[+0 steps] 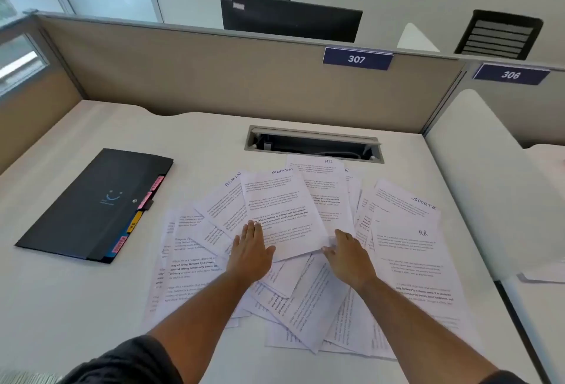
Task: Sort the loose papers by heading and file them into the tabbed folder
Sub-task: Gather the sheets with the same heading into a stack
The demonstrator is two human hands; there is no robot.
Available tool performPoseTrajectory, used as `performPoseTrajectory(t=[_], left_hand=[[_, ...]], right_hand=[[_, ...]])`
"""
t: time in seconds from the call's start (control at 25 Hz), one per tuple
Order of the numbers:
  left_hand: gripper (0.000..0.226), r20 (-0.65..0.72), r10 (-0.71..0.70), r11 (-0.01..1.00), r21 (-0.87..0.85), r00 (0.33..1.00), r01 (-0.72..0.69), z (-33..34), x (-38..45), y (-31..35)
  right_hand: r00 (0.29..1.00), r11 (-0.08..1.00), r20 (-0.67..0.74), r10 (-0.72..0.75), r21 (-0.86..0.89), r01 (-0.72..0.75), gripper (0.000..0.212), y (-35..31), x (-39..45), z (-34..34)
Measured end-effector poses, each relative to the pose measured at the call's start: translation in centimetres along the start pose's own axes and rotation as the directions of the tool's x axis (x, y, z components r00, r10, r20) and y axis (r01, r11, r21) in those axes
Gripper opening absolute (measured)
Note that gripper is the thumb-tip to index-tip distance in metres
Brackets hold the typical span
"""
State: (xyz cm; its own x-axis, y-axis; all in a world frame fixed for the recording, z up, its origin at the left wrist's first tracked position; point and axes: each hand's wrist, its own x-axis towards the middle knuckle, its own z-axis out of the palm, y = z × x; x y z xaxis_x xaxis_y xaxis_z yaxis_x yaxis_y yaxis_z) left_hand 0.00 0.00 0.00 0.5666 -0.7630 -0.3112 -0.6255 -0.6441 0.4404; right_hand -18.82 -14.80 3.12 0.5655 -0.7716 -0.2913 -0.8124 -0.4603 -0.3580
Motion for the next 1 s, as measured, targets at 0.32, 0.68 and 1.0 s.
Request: performPoseTrajectory(t=[0.32, 0.68, 1.0], left_hand=[[0.076, 0.047, -0.072, 0.996, 0.046, 0.996, 0.07, 0.1, 0.4, 0.2], [0.063, -0.09, -0.116, 0.99, -0.091, 0.989, 0.108, -0.6, -0.4, 1.4], [0.037, -0.207, -0.359, 0.883, -0.392, 0.91, 0.259, -0.7, -0.9, 4.2]], right_hand=[[0.988, 0.948, 0.101, 0.114, 0.286, -0.139, 0.055, -0.8, 3.1, -0.2], [0.968, 0.784, 0.111, 0.226, 0.569, -0.248, 0.007, 0.0, 4.5, 0.0], [0.914, 0.491, 0.348, 0.207, 0.772, -0.404, 0.018, 3.2, 2.5, -0.2]])
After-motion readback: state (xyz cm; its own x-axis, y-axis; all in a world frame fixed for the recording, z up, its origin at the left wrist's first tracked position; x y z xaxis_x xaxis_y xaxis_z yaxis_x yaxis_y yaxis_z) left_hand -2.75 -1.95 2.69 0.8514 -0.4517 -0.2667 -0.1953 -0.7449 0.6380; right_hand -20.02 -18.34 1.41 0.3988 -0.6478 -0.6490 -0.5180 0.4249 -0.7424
